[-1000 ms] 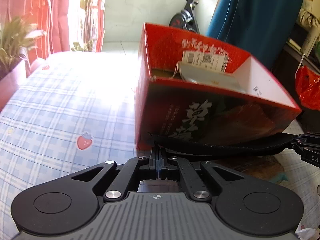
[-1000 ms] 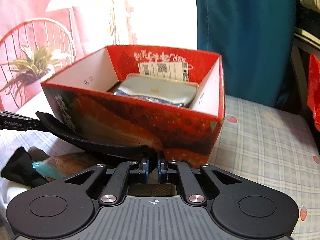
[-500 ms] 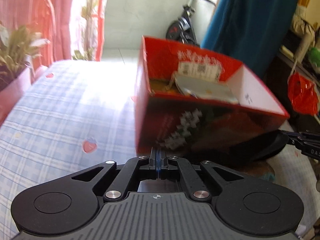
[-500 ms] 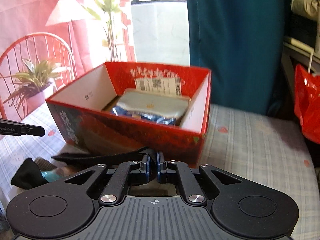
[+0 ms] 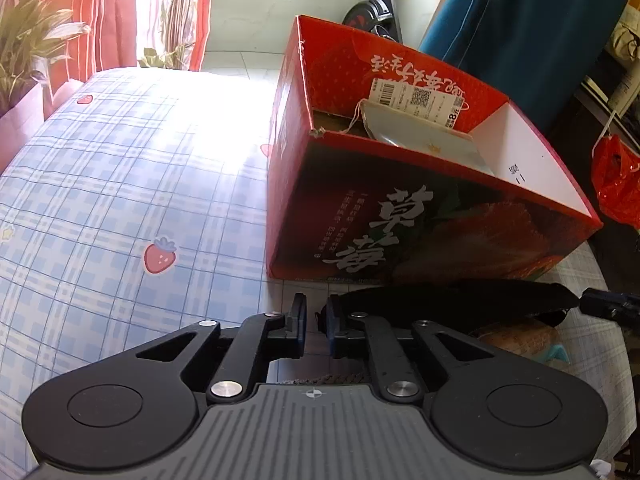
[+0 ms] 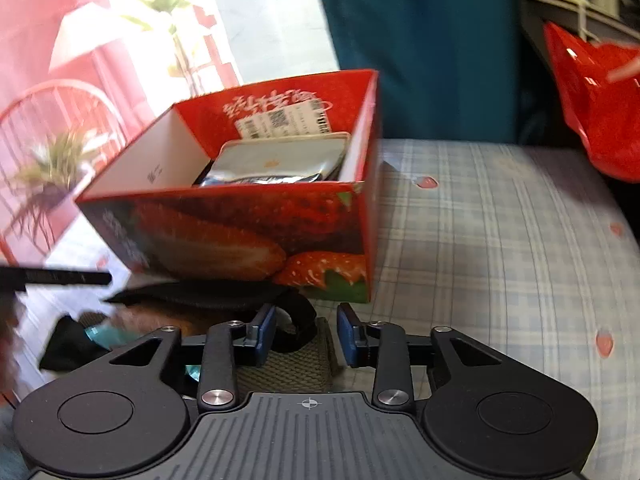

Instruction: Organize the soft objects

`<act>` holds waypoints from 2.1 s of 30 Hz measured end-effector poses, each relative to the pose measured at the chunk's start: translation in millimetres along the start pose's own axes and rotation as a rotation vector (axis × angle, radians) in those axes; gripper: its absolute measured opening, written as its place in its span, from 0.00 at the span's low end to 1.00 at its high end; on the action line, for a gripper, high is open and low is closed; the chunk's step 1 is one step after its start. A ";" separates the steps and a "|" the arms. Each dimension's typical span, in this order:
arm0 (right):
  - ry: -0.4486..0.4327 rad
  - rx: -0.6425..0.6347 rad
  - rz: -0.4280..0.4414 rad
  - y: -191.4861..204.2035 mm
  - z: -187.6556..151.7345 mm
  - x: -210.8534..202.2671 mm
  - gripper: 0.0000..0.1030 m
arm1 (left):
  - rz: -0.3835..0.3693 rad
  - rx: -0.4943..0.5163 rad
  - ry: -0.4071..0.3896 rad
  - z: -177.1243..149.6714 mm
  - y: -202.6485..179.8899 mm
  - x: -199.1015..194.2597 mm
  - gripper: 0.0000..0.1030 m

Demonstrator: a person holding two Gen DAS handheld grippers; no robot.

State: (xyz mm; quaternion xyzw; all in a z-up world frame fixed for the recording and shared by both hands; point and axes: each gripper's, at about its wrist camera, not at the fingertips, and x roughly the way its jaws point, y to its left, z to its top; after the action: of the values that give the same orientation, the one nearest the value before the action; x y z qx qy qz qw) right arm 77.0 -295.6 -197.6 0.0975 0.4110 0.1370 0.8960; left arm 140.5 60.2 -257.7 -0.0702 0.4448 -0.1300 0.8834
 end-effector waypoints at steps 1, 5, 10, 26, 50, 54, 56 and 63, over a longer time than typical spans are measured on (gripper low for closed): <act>0.001 0.027 0.007 -2.2 1.7 -0.4 0.36 | -0.001 0.000 0.003 0.2 0.2 0.6 0.15; 0.009 0.147 0.047 -9.7 7.2 -0.2 0.43 | -0.009 -0.010 0.000 -0.4 1.8 0.8 0.26; 0.044 0.271 0.090 -7.9 11.7 14.9 0.51 | -0.020 -0.002 0.001 -0.9 0.4 -0.1 0.26; 0.117 0.307 0.034 -6.9 2.1 54.4 0.22 | -0.059 -0.048 0.044 -6.5 8.4 3.6 0.34; 0.112 0.234 0.019 -5.0 -2.3 58.9 0.19 | -0.278 -0.349 0.160 -2.3 15.5 38.1 0.42; 0.103 0.223 0.028 -4.0 -0.3 55.1 0.18 | -0.261 -0.297 0.127 -0.8 10.5 28.9 0.16; 0.091 0.217 0.034 -2.4 1.0 51.1 0.17 | -0.243 -0.262 0.096 1.0 6.9 21.3 0.12; 0.012 0.140 0.081 9.2 13.0 19.9 0.12 | -0.196 -0.112 -0.028 9.3 -8.7 -23.2 0.10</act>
State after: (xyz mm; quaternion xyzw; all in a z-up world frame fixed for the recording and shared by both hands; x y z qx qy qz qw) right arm 97.8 -281.2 -200.7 0.1758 0.4205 0.1448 0.8782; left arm 133.3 58.7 -232.3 -0.1645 0.4299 -0.1898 0.8672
